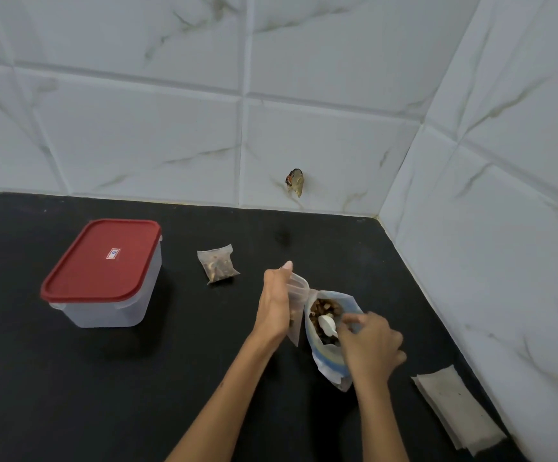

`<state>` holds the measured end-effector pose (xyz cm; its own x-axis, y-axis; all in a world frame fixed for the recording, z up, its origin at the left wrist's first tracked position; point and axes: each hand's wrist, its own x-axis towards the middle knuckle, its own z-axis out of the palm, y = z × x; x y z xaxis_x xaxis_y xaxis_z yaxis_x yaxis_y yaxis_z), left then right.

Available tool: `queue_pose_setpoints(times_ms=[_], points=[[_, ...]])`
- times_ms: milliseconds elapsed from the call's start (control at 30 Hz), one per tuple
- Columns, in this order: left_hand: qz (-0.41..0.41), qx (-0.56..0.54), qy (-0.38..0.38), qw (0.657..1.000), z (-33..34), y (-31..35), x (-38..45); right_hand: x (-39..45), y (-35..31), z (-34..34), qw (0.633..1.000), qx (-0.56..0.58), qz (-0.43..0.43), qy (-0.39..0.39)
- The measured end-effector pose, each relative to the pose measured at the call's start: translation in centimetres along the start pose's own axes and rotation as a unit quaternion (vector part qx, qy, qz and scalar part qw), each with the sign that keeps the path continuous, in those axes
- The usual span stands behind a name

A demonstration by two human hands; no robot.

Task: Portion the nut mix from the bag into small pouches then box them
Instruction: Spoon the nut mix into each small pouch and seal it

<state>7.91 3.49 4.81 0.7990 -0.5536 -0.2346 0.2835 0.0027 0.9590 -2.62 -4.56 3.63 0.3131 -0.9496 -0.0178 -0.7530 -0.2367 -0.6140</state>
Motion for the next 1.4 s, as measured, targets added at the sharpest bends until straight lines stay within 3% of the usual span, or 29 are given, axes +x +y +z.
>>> queue_pose_setpoints(times_ms=[67,133,167,233,300,400,533,600,700,800,900,1000,1400], points=[[-0.007,-0.001,0.015,1.0,-0.4,-0.1,0.1,-0.8,-1.3,-0.6,0.988,0.123,-0.082,0.034],[0.005,-0.004,0.027,1.0,-0.7,0.0,0.0,-1.7,-3.2,-1.6,0.953,0.252,-0.166,-0.009],[0.01,-0.004,0.03,1.0,-0.8,0.1,-0.1,-2.2,-4.0,-1.9,0.943,0.261,-0.2,-0.053],[0.018,-0.005,0.039,0.999,-1.1,0.4,-0.2,-2.3,-5.2,-1.9,0.946,0.173,-0.252,-0.11],[0.034,0.001,0.055,0.998,-1.4,0.7,-0.3,-2.0,-6.1,-1.5,0.953,0.069,-0.277,-0.103],[0.056,-0.014,0.067,0.996,-2.0,1.0,-0.1,-1.6,-6.9,-1.5,0.949,0.076,-0.293,-0.088],[0.102,-0.067,0.097,0.988,-2.9,1.7,0.0,-1.3,-7.5,-2.4,0.92,0.246,-0.249,-0.175],[0.114,-0.086,0.093,0.985,-3.3,2.1,0.1,-0.7,-7.2,-2.0,0.934,0.213,-0.245,-0.151],[0.109,-0.102,0.057,0.987,-3.6,2.1,0.3,-0.1,-7.0,-1.9,0.922,0.28,-0.183,-0.196],[0.106,-0.094,-0.011,0.99,-4.0,1.9,0.3,0.9,-6.7,-2.3,0.922,0.301,-0.161,-0.184],[0.109,-0.057,-0.067,0.99,-4.3,1.3,0.4,1.8,-6.7,-2.7,0.888,0.352,-0.134,-0.264],[0.123,-0.043,-0.076,0.988,-4.5,1.1,0.5,2.6,-6.6,-2.8,0.873,0.35,-0.126,-0.315],[0.134,-0.058,-0.05,0.988,-5.4,1.9,0.2,1.7,-6.1,-0.7,0.861,0.406,-0.088,-0.293]])
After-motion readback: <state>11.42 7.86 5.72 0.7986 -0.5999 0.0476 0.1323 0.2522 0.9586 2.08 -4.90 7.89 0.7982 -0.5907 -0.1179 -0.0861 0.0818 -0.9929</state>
